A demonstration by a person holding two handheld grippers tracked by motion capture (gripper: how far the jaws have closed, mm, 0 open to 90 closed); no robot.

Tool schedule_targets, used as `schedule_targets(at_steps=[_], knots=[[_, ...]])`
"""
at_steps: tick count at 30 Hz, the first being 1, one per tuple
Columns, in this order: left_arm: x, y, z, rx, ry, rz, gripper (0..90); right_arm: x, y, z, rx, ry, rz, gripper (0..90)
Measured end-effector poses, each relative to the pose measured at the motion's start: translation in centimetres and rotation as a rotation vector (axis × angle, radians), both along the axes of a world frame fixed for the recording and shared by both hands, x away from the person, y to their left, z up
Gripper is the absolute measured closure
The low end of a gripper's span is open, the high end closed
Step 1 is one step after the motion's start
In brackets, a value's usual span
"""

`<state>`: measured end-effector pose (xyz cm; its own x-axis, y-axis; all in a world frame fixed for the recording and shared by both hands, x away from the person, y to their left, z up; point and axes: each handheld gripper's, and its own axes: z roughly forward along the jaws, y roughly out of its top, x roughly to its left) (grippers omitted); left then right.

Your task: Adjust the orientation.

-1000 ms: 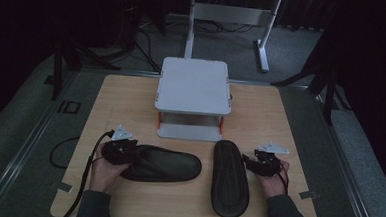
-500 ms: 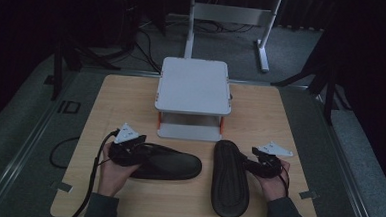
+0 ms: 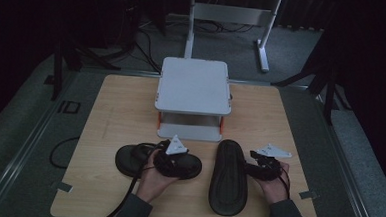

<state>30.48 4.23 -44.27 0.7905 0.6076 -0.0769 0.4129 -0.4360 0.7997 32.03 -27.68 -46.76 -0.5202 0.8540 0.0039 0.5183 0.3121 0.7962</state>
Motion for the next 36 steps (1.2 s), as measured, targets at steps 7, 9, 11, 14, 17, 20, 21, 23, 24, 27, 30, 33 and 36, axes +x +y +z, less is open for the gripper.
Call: schedule_targets(at_steps=[7,9,11,14,17,20,21,23,24,27,30,33,36], knots=[[0.4,-3.5,-1.3,0.037,0.025,-0.065,45.3,-0.4,-0.9,0.0,0.01,0.004,-0.017,43.1],[0.8,-3.8,-1.6,0.013,0.056,-0.063,45.3,-0.5,-1.2,0.0,0.021,0.009,-0.017,43.1],[0.8,-4.0,-1.5,-0.007,0.062,-0.065,45.8,-0.7,-1.5,0.0,0.021,0.007,-0.023,43.1],[0.8,-4.3,-1.3,0.001,0.047,-0.069,45.8,-0.9,-2.1,-0.1,0.025,0.012,-0.033,43.2],[1.0,-4.5,-1.3,-0.01,0.064,-0.068,45.8,-1.0,-2.7,-0.2,0.025,0.02,-0.044,43.2],[0.9,-5.2,-1.3,-0.008,0.061,-0.088,46.2,-1.2,-3.1,-0.3,0.025,0.027,-0.051,43.2],[0.9,-5.5,-1.2,-0.009,0.058,-0.093,46.2,-1.3,-3.3,-0.4,0.022,0.03,-0.052,43.2],[0.9,-6.1,-1.0,-0.017,0.055,-0.107,46.1,-1.4,-3.5,-0.4,0.023,0.032,-0.054,43.3],[0.9,-6.4,-0.9,-0.021,0.053,-0.113,46.1,-1.5,-3.5,-0.4,0.015,0.034,-0.059,43.4],[0.9,-7.7,-0.8,-0.015,0.05,-0.136,45.7,-1.7,-3.9,-0.5,-0.001,0.038,-0.08,43.9],[0.9,-8.7,-0.9,-0.015,0.052,-0.154,45.7,-1.8,-4.3,-0.5,0.003,0.04,-0.093,44.0],[0.8,-9.3,-0.9,-0.03,0.057,-0.168,45.8,-1.9,-4.7,-0.3,0.009,0.032,-0.109,43.9],[0.8,-9.7,-0.7,-0.042,0.057,-0.176,46.1,-2.3,-5.0,0.6,0.026,0.007,-0.121,43.7]])
